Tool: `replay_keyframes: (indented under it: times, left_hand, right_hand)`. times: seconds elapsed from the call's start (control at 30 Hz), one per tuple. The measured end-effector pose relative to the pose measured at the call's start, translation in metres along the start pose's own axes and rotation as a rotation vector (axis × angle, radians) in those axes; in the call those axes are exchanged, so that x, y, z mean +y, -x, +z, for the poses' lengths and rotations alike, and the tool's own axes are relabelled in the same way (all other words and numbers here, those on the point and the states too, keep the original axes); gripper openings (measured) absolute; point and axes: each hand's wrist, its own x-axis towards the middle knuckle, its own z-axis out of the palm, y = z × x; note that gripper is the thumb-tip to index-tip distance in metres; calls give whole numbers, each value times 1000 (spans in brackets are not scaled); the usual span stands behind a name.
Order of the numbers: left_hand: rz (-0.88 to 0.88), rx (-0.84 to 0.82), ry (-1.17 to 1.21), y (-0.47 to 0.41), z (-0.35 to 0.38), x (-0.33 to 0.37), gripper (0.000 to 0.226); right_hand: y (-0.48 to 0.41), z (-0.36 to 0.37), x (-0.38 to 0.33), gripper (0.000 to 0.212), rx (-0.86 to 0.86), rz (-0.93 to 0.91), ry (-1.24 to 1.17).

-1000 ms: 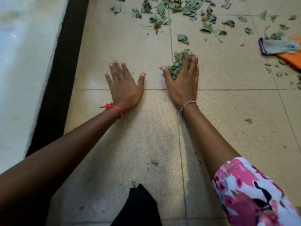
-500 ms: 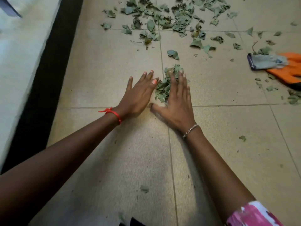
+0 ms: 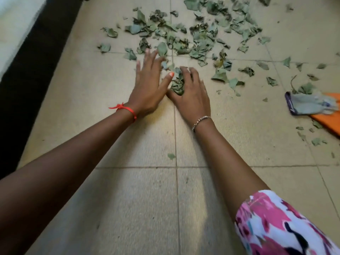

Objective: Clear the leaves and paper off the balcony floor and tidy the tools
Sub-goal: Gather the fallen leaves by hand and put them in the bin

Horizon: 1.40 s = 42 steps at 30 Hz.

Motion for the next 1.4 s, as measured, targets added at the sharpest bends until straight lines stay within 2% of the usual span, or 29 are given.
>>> replay_keyframes:
  times: [0.1, 0.23, 0.3, 0.43, 0.57, 0.63, 0.7, 0.77, 0.8, 0.87, 0.97, 1.03, 1.1, 1.17, 1.23, 1.3, 1.4]
  left_hand:
    - [-79, 69, -106, -21, -10, -19, 59]
    - [-295, 36, -37, -44, -9, -30, 70]
    - [-257, 42, -2, -45, -3, -30, 63]
    - [-194, -3, 420, -34, -9, -22, 38]
    - [-126, 9, 640, -33, -16, -23, 38]
    - [-179, -15, 629, -37, -16, -20, 42]
    - [-217, -89, 417, -43, -9, -12, 46]
    - [-114, -161, 115, -44, 2, 1, 49]
    - [-68, -172, 76, -43, 7, 6, 51]
    - [-77, -166, 227, -39, 16, 11, 55]
    - [-158, -154, 610, -32, 24, 9, 50]
    - [-139, -65, 765, -30, 24, 10, 43]
    - [-137, 72, 738, -29, 21, 10, 32]
    - [-139, 96, 673, -26, 18, 13, 32]
    - [-165, -17, 584, -20, 20, 21, 46]
    - [-172, -82, 463, -8, 23, 30, 49]
    - [-177, -23, 415, 13, 25, 39, 44]
  right_hand:
    - [-7, 1, 4, 75, -11, -42, -31]
    - [-5, 0, 2, 78, -12, -56, -24]
    - [-4, 0, 2, 78, -18, -50, -23]
    - [-4, -1, -1, 74, -36, -54, -16]
    - [-3, -8, -3, 62, 25, -6, -243]
    - [-3, -11, -4, 61, 57, 11, -311]
    - [-4, -9, -3, 61, 48, 26, -293]
    - [-5, -5, -1, 62, 30, 56, -269]
    - [-6, -3, -1, 62, 29, 68, -266]
    - [-7, -2, 0, 62, 34, 92, -282]
    - [-8, -2, 1, 57, 48, 120, -357]
    - [-8, -3, 1, 51, 110, 137, -450]
    - [-8, -4, 3, 42, 224, 151, -548]
    - [-8, -6, 4, 35, 280, 157, -593]
    - [-7, -5, 3, 39, 185, 148, -548]
    - [-5, -4, 2, 46, 87, 149, -505]
    - [-3, -10, 3, 44, 89, 145, -582]
